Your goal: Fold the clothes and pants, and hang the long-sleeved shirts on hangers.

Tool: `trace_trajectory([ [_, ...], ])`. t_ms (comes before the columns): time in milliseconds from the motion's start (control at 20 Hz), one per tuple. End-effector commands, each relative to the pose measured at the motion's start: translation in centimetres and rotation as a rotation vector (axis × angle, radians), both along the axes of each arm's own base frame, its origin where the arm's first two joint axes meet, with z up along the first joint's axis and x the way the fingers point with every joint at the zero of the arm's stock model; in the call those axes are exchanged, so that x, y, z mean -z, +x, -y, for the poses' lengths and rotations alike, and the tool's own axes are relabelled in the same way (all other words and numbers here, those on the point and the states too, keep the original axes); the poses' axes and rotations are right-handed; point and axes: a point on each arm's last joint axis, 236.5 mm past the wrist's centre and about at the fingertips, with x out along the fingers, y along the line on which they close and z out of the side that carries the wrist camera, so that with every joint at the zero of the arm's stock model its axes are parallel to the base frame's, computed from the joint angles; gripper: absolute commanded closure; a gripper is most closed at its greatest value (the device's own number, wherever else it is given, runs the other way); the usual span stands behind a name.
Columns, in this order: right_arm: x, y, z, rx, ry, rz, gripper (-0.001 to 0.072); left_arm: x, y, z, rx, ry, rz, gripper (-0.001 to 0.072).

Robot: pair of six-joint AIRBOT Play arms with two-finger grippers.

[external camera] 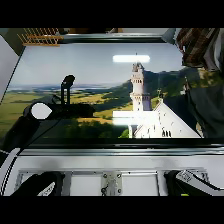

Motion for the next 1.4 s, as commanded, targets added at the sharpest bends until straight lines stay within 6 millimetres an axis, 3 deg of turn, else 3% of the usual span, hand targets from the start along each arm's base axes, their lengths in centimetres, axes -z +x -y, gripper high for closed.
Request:
trace_trajectory([
  [0, 1.2, -2.5, -2.2, -0.013, 0.096, -0.112, 0.0258, -0.8, 0.5, -0.1, 0.002, 0.008, 0.027, 0.069],
  [200, 0.8, -3.9, -4.6, -0.031, 0.175, -0.162, 0.0254, -0.6, 0.3, -0.1, 0.007, 0.01, 0.018, 0.0691],
  [300, -2.2, -3.3, -4.4, -0.024, 0.091, -0.084, 0.0254, -0.6, 0.3, -0.1, 0.007, 0.01, 0.018, 0.069],
  [400, -7.2, -0.9, -5.2, -0.02, 0.007, 0.107, 0.0254, -0.6, 0.3, -0.1, 0.007, 0.01, 0.018, 0.0691],
  [450, -10.6, 1.0, -7.1, -0.063, -0.012, 0.243, 0.0254, -0.6, 0.3, -0.1, 0.007, 0.01, 0.018, 0.0691],
  [550, -16.4, 4.5, -13.4, -0.241, -0.01, 0.472, 0.0254, -0.6, 0.2, 0.0, 0.009, 0.009, 0.017, 0.0691],
  [650, -19.6, 6.4, -21.2, -0.466, 0.031, 0.589, 0.0254, -0.6, 0.2, 0.0, 0.009, 0.009, 0.017, 0.0691],
  [800, -19.3, 6.2, -31.4, -0.77, 0.09, 0.567, 0.0254, -0.7, 0.3, 0.0, 0.007, 0.009, 0.021, 0.069],
  [900, -18.3, 5.3, -36.2, -0.929, 0.104, 0.531, 0.0267, -0.7, 0.4, 0.0, 0.005, 0.008, 0.024, 0.069],
  [950, -17.9, 4.9, -37.9, -0.988, 0.108, 0.516, 0.0345, -0.7, 0.4, 0.0, 0.004, 0.008, 0.024, 0.069],
  [1050, -17.4, 4.2, -40.5, -1.072, 0.127, 0.497, 0.0649, -0.7, 0.4, 0.0, 0.004, 0.008, 0.023, 0.069],
  [1100, -17.2, 3.9, -41.2, -1.093, 0.136, 0.492, 0.0694, -0.7, 0.4, 0.0, 0.005, 0.008, 0.022, 0.069],
  [1350, -16.3, 2.1, -42.1, -1.15, 0.187, 0.425, 0.0693, -0.7, 0.3, 0.0, 0.006, 0.008, 0.02, 0.069],
])
